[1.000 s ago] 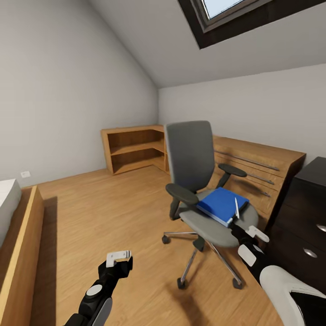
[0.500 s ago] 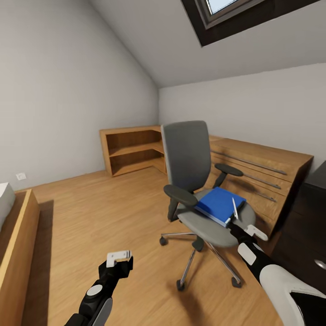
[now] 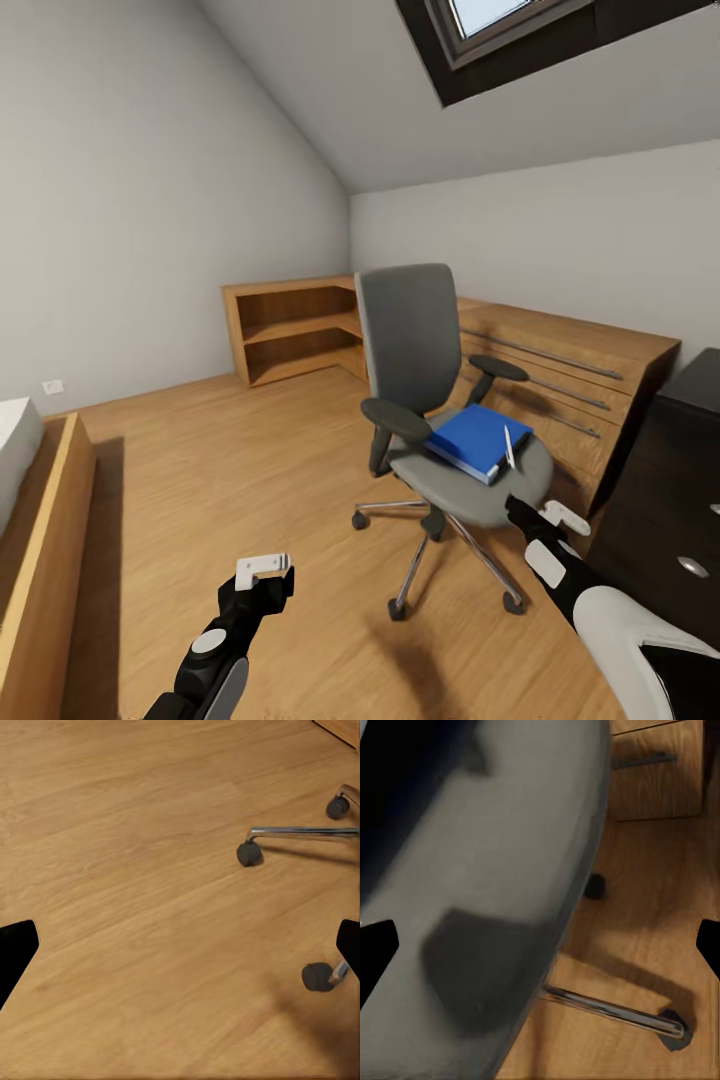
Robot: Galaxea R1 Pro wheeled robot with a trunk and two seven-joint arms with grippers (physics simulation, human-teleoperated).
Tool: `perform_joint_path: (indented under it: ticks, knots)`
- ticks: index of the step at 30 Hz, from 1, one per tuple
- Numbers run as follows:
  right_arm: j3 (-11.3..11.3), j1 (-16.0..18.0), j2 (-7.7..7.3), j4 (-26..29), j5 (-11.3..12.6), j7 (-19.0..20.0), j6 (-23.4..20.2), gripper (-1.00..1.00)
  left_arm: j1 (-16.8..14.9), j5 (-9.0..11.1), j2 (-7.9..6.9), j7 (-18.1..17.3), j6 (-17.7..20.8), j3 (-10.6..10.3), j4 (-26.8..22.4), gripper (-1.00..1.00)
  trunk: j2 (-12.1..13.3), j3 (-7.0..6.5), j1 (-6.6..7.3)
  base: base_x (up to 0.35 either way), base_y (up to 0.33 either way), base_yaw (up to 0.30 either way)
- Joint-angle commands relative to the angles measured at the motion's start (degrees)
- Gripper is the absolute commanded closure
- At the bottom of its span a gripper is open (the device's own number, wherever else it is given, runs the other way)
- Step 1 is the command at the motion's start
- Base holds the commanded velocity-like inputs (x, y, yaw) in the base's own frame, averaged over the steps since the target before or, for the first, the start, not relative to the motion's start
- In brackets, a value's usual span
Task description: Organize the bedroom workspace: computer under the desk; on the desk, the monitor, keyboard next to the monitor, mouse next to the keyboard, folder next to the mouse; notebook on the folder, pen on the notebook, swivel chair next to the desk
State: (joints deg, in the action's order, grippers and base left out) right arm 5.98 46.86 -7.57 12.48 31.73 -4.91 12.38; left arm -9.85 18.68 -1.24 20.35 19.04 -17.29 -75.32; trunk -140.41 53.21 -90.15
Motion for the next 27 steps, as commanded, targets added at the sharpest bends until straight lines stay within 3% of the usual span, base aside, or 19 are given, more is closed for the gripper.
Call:
perform_joint_path:
  ticks: [1, 7, 14, 27]
  knots:
    - [0.0, 0.0, 0.01, -0.4, 0.7, -0.1, 0.2, -1.00, -0.1, 0.6, -0.07, 0.6, 0.1, -0.2, -0.1, -1.00, 0.0, 0.07, 0.02, -0.179, 0.000, 0.000]
    - [-0.2, 0.0, 0.42, -0.4, 0.6, -0.1, 0.3, -1.00, 0.0, 0.6, -0.02, 0.6, 0.2, -0.2, 0.0, -1.00, 0.0, 0.07, 0.02, -0.260, 0.000, 0.007]
    - [-0.3, 0.0, 1.53, -0.6, 0.2, 0.1, 0.4, -1.00, 0.0, 0.5, 0.01, 0.7, 0.2, -0.8, 1.5, -1.00, 0.0, 0.07, 0.02, -0.014, 0.000, 0.091]
    - [-0.4, 0.0, 1.88, -1.0, 0.1, 0.2, 0.5, -1.00, 0.0, 0.5, 0.00, 0.7, 0.1, -0.7, 1.8, -1.00, 0.0, 0.40, 0.02, 0.000, 0.000, 0.179]
